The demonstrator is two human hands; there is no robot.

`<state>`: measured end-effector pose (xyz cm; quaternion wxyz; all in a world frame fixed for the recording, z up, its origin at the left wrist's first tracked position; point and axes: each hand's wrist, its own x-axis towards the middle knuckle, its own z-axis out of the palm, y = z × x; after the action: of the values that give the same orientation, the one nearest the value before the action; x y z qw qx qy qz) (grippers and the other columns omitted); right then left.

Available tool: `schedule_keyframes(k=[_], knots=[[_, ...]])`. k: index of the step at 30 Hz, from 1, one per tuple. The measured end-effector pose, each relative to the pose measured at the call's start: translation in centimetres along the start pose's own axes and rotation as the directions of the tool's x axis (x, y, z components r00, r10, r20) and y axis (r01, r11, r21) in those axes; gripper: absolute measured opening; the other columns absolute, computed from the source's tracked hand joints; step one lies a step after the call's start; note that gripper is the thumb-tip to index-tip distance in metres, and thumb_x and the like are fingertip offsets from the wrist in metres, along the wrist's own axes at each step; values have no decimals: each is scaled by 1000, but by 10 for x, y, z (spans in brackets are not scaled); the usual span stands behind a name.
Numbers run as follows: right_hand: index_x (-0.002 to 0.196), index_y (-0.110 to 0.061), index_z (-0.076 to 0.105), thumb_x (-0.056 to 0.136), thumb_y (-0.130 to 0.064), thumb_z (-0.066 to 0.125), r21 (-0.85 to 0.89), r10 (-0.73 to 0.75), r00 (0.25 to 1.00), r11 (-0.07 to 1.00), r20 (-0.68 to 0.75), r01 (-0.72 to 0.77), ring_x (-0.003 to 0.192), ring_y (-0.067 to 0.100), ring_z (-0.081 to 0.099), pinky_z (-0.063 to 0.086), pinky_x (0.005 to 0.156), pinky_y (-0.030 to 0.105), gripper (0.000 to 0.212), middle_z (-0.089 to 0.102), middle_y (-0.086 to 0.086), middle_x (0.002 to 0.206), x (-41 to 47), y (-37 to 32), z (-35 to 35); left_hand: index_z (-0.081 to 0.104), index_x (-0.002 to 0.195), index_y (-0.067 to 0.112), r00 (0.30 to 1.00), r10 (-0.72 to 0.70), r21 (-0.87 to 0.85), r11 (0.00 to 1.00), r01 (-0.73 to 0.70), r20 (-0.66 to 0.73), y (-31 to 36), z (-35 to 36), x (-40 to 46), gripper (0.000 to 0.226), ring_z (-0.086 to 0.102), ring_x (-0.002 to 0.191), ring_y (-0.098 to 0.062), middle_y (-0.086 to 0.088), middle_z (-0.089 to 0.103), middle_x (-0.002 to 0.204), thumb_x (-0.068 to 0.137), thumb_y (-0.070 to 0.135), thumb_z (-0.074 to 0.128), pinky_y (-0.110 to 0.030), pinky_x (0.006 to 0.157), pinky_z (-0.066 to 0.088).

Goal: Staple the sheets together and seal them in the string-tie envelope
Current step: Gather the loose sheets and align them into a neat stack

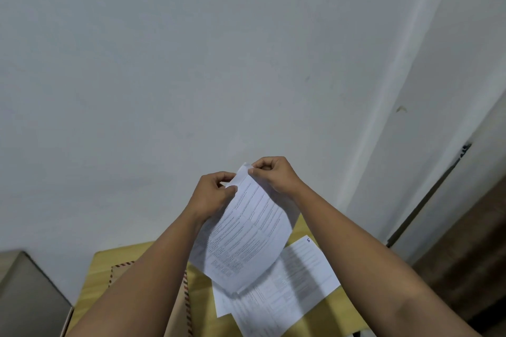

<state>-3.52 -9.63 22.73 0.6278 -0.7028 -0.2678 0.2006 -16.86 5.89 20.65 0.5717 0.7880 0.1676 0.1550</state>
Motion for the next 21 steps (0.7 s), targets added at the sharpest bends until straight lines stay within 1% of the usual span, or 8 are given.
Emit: schedule_keyframes(k=[2, 5, 10, 12, 15, 17, 19, 21], knots=[[96, 5, 74, 92, -8, 75, -46, -23, 1000, 999, -8, 23, 72, 10, 73, 56, 65, 18, 14, 76, 14, 88, -7, -5, 3, 78, 107, 30, 1000, 22, 5, 1000, -22, -9, 3, -3, -8, 28, 76, 78, -26, -1, 80, 89, 90, 11, 67, -39, 78, 64], [98, 5, 73, 93, -8, 75, -34, -40, 999, 999, -21, 39, 71, 8, 73, 55, 63, 16, 15, 77, 16, 92, -15, -9, 11, 77, 108, 28, 998, 57, 28, 998, -56, -29, 7, -9, -21, 28, 74, 71, -12, 7, 80, 94, 91, 10, 67, -29, 70, 60], [101, -6, 75, 92, -9, 76, -75, -75, 997, 995, -27, 72, 69, 10, 71, 56, 65, 21, 10, 73, 1, 72, -28, -13, 20, 75, 116, 30, 994, 90, 63, 994, -86, -62, 5, -15, -35, 31, 71, 73, -9, 13, 77, 102, 91, 12, 69, -29, 72, 60], [113, -16, 75, 91, -9, 76, -109, -116, 993, 988, -21, 113, 69, 10, 69, 56, 72, 22, 23, 68, 4, 66, -30, -11, 21, 68, 127, 34, 991, 114, 53, 993, -110, -76, 2, -15, -38, 43, 67, 71, -6, 6, 74, 104, 91, 10, 69, -27, 71, 60], [120, -22, 76, 92, -11, 76, -106, -144, 989, 984, -33, 140, 79, 13, 73, 59, 82, 24, 30, 73, 20, 85, -34, -10, 24, 57, 143, 42, 988, 140, 92, 987, -134, -61, -3, -14, -40, 55, 68, 84, -2, 10, 72, 108, 97, 14, 66, -23, 75, 58], [117, -18, 78, 93, -8, 74, -68, -121, 990, 991, -67, 116, 77, 10, 74, 58, 72, 20, 26, 77, 11, 90, -37, -10, 25, 55, 147, 39, 985, 168, 128, 978, -163, -29, -6, -12, -42, 54, 67, 96, 7, 18, 71, 120, 100, 12, 60, -20, 83, 55], [115, -15, 79, 93, -7, 74, -54, -85, 993, 995, -77, 81, 76, 8, 75, 56, 67, 18, 23, 79, 5, 94, -38, -8, 26, 53, 150, 36, 983, 185, 165, 970, -181, -9, -9, -8, -43, 55, 65, 116, 3, 21, 65, 136, 101, 12, 55, -25, 98, 53], [114, -16, 80, 93, -9, 74, -63, -65, 995, 996, -75, 61, 79, 9, 76, 57, 68, 19, 23, 80, 2, 96, -36, -4, 23, 49, 153, 37, 982, 189, 221, 957, -186, 10, -14, -2, -41, 56, 60, 124, -1, 23, 58, 143, 102, 12, 52, -25, 103, 49]])
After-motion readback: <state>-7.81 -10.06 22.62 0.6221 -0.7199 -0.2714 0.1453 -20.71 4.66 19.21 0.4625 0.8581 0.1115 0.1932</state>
